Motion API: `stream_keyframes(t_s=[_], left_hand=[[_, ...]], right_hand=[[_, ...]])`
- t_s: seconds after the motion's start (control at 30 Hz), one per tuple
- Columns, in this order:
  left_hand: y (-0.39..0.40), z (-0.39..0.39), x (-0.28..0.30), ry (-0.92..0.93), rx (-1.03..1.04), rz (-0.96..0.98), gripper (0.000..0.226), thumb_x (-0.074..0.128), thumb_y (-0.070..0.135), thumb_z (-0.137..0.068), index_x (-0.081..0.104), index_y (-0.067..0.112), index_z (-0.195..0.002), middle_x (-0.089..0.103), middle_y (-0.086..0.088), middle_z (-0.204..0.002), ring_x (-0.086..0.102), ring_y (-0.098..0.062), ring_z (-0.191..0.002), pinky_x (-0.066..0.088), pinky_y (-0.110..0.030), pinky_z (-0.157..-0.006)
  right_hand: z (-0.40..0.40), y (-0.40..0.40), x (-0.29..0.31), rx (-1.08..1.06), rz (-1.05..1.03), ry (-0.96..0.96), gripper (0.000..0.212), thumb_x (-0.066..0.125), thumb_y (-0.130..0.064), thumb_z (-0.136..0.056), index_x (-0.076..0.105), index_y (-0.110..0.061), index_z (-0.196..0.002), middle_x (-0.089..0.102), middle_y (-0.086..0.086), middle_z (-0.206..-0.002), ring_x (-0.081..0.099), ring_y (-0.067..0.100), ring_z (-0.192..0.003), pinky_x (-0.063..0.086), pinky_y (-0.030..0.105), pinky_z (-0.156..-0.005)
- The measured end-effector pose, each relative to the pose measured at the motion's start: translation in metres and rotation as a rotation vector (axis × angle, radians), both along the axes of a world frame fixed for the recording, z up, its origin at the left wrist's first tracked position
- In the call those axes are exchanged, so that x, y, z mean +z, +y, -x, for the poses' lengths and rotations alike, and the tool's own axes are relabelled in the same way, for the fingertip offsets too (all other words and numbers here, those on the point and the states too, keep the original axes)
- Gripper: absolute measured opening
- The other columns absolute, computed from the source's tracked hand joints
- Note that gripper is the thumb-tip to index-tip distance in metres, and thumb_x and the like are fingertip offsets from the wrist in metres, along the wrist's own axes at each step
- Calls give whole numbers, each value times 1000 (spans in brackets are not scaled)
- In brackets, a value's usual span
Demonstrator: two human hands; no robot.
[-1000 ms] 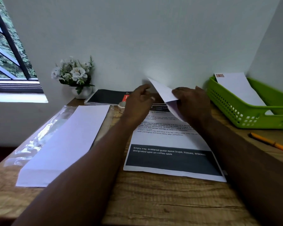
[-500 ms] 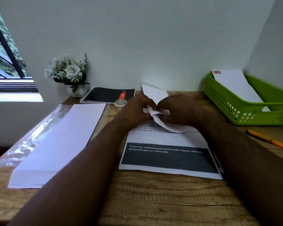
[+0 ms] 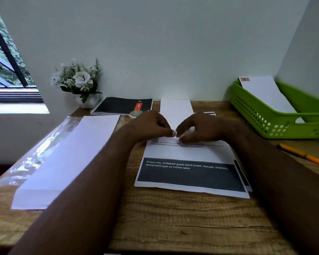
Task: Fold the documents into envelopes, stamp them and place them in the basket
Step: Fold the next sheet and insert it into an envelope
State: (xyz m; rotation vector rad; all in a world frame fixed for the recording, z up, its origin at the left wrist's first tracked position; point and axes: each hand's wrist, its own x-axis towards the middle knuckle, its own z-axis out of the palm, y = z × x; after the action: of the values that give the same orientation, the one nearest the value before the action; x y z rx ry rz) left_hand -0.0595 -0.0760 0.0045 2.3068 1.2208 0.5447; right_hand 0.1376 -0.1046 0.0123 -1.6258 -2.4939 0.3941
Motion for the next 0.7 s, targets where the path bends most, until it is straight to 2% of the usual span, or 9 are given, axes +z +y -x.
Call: stream_keyframes(t_s=[0.07, 0.17, 0.23, 0.37, 0.43, 0.47, 0.57, 0.67, 0.7], left_hand=[[0, 0, -2, 4, -9, 23, 22, 78, 34, -76, 77, 16, -89, 74, 6, -83, 67, -6, -78, 51, -19, -69], [2, -3, -6, 60, 17, -25, 19, 80, 21, -75, 75, 13, -91, 71, 3, -87, 64, -8, -76, 50, -17, -67], [2, -5, -8, 74, 22, -67, 17, 80, 14, -74, 73, 13, -90, 70, 0, -88, 61, -9, -74, 51, -22, -68], [-3, -13, -7, 78, -11, -95, 16, 72, 1, -75, 78, 10, -87, 74, -3, -85, 65, -11, -72, 54, -24, -72], [-6, -18, -7, 69, -6, -90, 17, 71, 0, -74, 78, 10, -86, 75, -5, -81, 65, -13, -69, 54, -25, -69], [-7, -19, -7, 73, 7, -93, 17, 70, 0, -74, 78, 10, -85, 75, -6, -81, 65, -14, -68, 54, -25, -69], [-6, -22, -8, 87, 48, -69, 14, 71, 1, -72, 78, 5, -83, 75, -9, -82, 68, -18, -70, 57, -30, -71], [-6, -19, -4, 155, 102, -53, 7, 73, 0, -70, 75, -3, -76, 72, -15, -75, 65, -22, -63, 56, -35, -69], [-6, -17, -2, 177, 128, -45, 7, 74, -1, -69, 73, -4, -75, 71, -15, -71, 64, -23, -61, 57, -36, -69]], right_hand=[[0, 2, -3, -12, -43, 18, 27, 70, -33, -82, 72, -22, -107, 70, -8, -111, 60, 8, -107, 45, 29, -96], [0, 8, -10, -12, -85, 41, 27, 73, -33, -80, 72, -21, -104, 69, -7, -111, 60, 8, -105, 45, 29, -95], [-1, 11, -13, -19, -102, 68, 26, 75, -33, -78, 72, -21, -101, 67, -7, -109, 58, 8, -104, 44, 27, -93], [0, 14, -13, -18, -167, 95, 18, 81, -30, -72, 70, -21, -84, 63, -6, -92, 54, 9, -85, 43, 20, -76], [4, 12, -13, -7, -140, 109, 15, 80, -20, -72, 67, -26, -68, 65, -9, -77, 56, 6, -70, 40, 9, -62], [5, 13, -13, -2, -121, 107, 18, 79, -16, -73, 67, -28, -65, 67, -9, -74, 59, 6, -67, 41, 9, -60], [3, 11, -10, -7, -25, 165, 8, 80, -13, -72, 75, -19, -71, 74, 0, -75, 68, 18, -69, 52, 24, -66], [-11, 8, -3, -54, 67, 175, 7, 82, -16, -71, 75, -18, -74, 73, 3, -75, 57, 8, -61, 42, 9, -55], [-17, 9, -2, -75, 93, 173, 9, 83, -18, -70, 75, -18, -73, 72, 3, -75, 55, 5, -62, 40, 8, -55]])
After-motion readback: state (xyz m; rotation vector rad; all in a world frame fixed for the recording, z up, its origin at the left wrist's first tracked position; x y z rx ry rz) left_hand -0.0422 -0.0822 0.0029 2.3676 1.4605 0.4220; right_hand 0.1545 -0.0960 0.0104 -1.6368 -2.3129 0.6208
